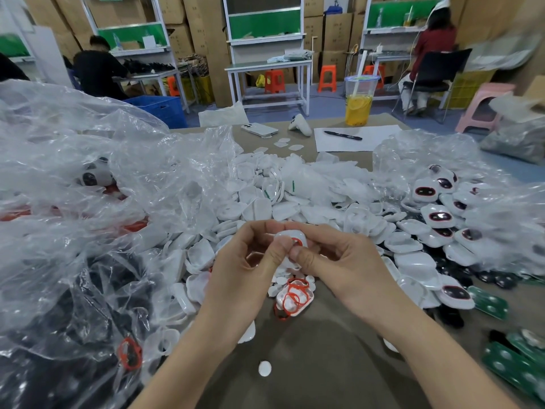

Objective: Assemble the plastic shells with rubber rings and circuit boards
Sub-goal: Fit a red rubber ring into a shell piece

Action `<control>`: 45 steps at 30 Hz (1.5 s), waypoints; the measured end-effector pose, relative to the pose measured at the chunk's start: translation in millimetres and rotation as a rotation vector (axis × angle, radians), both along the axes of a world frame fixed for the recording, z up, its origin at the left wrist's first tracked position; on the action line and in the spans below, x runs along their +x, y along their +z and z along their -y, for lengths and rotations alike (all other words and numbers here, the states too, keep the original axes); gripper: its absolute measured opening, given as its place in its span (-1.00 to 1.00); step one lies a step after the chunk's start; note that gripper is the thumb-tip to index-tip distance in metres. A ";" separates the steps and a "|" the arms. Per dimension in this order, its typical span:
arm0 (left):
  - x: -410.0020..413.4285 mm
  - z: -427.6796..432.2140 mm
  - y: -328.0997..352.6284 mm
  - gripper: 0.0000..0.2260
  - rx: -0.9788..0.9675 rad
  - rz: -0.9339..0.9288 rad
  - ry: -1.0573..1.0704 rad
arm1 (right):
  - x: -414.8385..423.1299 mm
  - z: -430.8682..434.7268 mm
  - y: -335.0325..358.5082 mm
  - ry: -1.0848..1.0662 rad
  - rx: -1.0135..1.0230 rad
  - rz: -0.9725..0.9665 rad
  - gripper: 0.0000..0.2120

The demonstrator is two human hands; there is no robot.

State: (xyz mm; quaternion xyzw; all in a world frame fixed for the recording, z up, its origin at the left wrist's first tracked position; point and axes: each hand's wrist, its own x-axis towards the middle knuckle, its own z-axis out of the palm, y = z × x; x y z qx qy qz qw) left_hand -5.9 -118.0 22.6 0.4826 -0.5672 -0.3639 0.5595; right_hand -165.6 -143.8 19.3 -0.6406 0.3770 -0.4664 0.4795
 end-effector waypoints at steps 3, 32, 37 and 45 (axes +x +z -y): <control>0.1 0.5 -0.4 -0.85 -0.019 0.007 0.001 | -0.3 -0.4 0.3 -0.007 -0.014 -0.003 -0.75; -4.5 2.0 -7.6 -0.90 -0.048 0.105 0.024 | 3.0 0.2 -0.2 -0.092 0.015 0.078 -0.70; -2.8 2.1 -8.1 -0.86 -0.043 0.072 0.046 | 2.8 -0.4 2.9 -0.052 0.014 0.073 -0.84; 5.5 -0.1 -9.7 -0.88 -0.145 0.532 0.102 | -4.5 9.4 1.5 -0.285 0.012 0.059 -0.84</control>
